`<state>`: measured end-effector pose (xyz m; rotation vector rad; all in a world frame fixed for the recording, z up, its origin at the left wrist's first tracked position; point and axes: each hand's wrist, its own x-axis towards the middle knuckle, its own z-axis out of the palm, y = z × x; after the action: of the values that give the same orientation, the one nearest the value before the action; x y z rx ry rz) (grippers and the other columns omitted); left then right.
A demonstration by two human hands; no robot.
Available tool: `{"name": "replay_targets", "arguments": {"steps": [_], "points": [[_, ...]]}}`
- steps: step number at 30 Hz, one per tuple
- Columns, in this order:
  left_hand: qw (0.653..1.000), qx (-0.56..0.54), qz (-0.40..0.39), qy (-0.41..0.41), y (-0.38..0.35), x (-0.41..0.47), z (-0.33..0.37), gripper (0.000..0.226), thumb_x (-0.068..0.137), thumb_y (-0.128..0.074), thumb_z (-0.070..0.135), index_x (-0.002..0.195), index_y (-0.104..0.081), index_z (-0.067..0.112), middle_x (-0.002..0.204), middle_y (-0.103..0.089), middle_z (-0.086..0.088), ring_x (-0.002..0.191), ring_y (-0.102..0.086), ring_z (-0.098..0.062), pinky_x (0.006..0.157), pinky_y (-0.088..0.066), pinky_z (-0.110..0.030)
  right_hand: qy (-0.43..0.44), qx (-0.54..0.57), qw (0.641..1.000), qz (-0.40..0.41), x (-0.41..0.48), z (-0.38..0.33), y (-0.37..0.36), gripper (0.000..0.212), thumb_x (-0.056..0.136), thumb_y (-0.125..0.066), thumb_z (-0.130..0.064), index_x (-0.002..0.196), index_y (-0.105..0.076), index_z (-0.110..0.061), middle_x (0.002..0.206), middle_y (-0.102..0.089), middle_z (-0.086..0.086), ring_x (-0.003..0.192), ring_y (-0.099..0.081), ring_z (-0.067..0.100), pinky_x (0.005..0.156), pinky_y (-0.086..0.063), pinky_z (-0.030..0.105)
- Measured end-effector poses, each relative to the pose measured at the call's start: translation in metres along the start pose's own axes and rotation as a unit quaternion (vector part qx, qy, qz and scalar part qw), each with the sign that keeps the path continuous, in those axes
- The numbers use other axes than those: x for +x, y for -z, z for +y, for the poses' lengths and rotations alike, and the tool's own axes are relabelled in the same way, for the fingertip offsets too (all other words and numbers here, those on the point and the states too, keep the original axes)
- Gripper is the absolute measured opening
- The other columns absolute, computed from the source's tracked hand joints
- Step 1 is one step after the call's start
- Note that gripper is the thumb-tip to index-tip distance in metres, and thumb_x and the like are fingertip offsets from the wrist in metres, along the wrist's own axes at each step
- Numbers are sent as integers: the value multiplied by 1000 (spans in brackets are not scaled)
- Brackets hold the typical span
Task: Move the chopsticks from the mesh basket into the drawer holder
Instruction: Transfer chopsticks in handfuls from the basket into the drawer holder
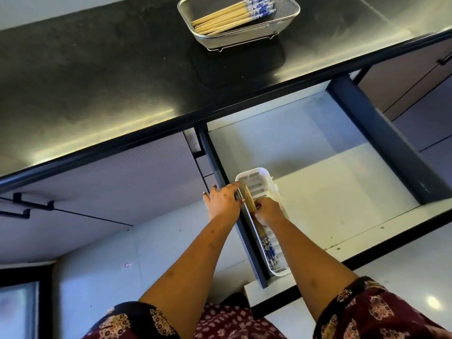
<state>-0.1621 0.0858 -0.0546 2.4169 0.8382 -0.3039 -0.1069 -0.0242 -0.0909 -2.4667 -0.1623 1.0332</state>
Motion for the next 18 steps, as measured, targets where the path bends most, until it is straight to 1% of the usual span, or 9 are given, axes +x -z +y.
{"name": "replay_targets", "arguments": {"steps": [3,5,7,10,12,14,16,18], "points": [[1000,0,7,-5,-3,-3,-1,48,90,-56,32,137,-42,31,141,-48,-3,141,-21,-30,114,-3,-52,13,-4,1000,24,0,4,-2,23,87,-59,-11,108,-67,-14,106,-70,9,95,-64,29,76,-48,29],[1000,6,7,-9,-3,-3,-2,49,90,-55,33,137,-40,31,143,-46,0,142,-17,-29,114,0,-53,16,-2,999,40,-1,5,-4,21,86,-63,-16,107,-65,-14,104,-70,8,93,-64,28,74,-47,29],[1000,17,6,-17,-3,-2,-4,50,90,-55,34,138,-40,31,143,-46,1,142,-16,-29,113,1,-53,15,5,998,54,-2,7,-7,19,85,-64,-17,103,-65,-15,100,-71,7,90,-64,28,71,-47,28],[1000,13,10,-23,-2,-2,-4,51,90,-56,32,138,-40,30,142,-47,0,143,-16,-29,113,2,-54,3,14,997,76,-4,8,-10,17,85,-63,-16,102,-64,-14,98,-70,6,88,-64,27,74,-50,31],[1000,15,11,-23,-3,-3,-4,51,90,-56,32,138,-39,30,142,-47,0,143,-17,-28,113,2,-54,7,4,996,86,-5,8,-10,15,84,-64,-16,99,-62,-14,94,-69,5,85,-63,27,71,-50,31],[1000,19,9,-23,-3,-4,-5,51,90,-55,33,138,-39,31,143,-46,1,143,-17,-28,113,2,-54,9,-9,996,92,-5,9,-9,11,85,-61,-15,96,-60,-13,92,-68,6,84,-63,27,67,-45,28],[999,22,8,-23,-4,-4,-4,51,90,-55,33,139,-38,31,143,-46,1,143,-17,-27,113,2,-53,7,-11,995,96,-5,11,-8,9,89,-54,-12,95,-60,-13,93,-68,8,84,-62,27,69,-44,28],[999,28,10,-23,-4,-5,-4,52,90,-55,33,139,-38,31,143,-45,2,143,-17,-26,113,3,-53,19,-37,994,102,-5,13,-8,13,91,-49,-10,97,-60,-13,93,-68,9,79,-58,25,71,-45,29]]}}
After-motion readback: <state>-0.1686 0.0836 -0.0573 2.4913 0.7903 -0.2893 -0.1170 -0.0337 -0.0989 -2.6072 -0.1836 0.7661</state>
